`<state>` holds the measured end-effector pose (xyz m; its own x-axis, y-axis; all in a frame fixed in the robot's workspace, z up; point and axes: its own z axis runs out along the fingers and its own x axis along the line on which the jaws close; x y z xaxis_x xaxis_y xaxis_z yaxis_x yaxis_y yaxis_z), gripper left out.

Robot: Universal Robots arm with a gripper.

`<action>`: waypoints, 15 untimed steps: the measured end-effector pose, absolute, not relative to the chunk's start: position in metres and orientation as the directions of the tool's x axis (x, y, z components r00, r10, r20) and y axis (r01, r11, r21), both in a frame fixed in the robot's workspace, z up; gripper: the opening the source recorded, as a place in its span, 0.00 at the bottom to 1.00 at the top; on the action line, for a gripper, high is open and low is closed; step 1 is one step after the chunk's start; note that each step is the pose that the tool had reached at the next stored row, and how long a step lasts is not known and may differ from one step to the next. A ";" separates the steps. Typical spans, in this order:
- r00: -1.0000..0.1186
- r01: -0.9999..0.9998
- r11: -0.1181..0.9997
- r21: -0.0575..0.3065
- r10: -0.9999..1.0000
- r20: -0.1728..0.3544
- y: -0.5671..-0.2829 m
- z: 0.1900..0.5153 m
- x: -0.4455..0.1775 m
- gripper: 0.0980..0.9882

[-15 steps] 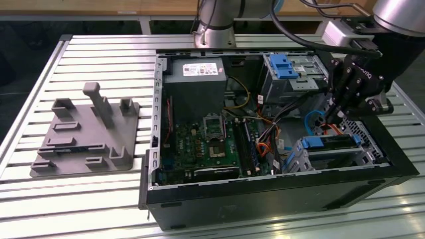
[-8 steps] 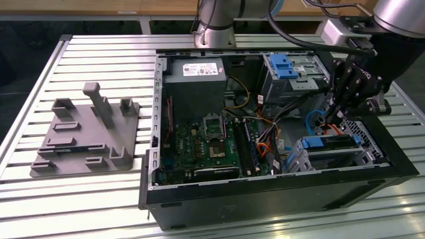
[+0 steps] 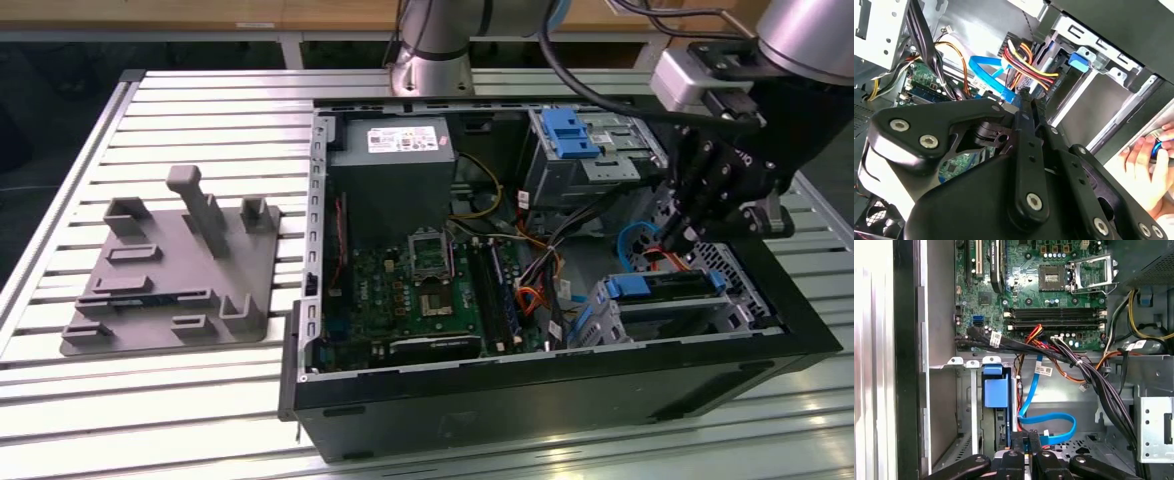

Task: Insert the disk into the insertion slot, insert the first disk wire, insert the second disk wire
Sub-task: 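Insert the second disk wire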

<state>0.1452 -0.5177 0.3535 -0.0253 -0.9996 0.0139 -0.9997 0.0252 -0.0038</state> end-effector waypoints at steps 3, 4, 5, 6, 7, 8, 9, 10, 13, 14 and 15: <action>-0.025 -1.000 0.025 -0.005 -1.000 0.002 -0.523 0.353 0.145 0.07; -0.025 -1.000 0.025 -0.005 -1.000 -0.008 -0.524 0.354 0.145 0.07; -0.025 -1.000 0.025 -0.005 -0.999 -0.022 -0.524 0.354 0.145 0.07; -0.025 -1.000 0.026 -0.006 -0.999 -0.037 -0.525 0.354 0.145 0.07; -0.025 -1.000 0.026 -0.007 -0.998 -0.054 -0.525 0.354 0.145 0.07; -0.025 -1.000 0.026 -0.008 -0.998 -0.066 -0.526 0.353 0.145 0.07; -0.025 -1.000 0.026 -0.008 -0.997 -0.067 -0.528 0.353 0.145 0.07; -0.025 -1.000 0.026 -0.008 -0.997 -0.067 -0.529 0.353 0.145 0.07; -0.026 -1.000 0.026 -0.008 -0.997 -0.068 -0.533 0.353 0.145 0.07; -0.026 -1.000 0.026 -0.008 -0.997 -0.068 -0.533 0.353 0.145 0.07; -0.026 -1.000 0.026 -0.008 -0.997 -0.068 -0.533 0.353 0.145 0.07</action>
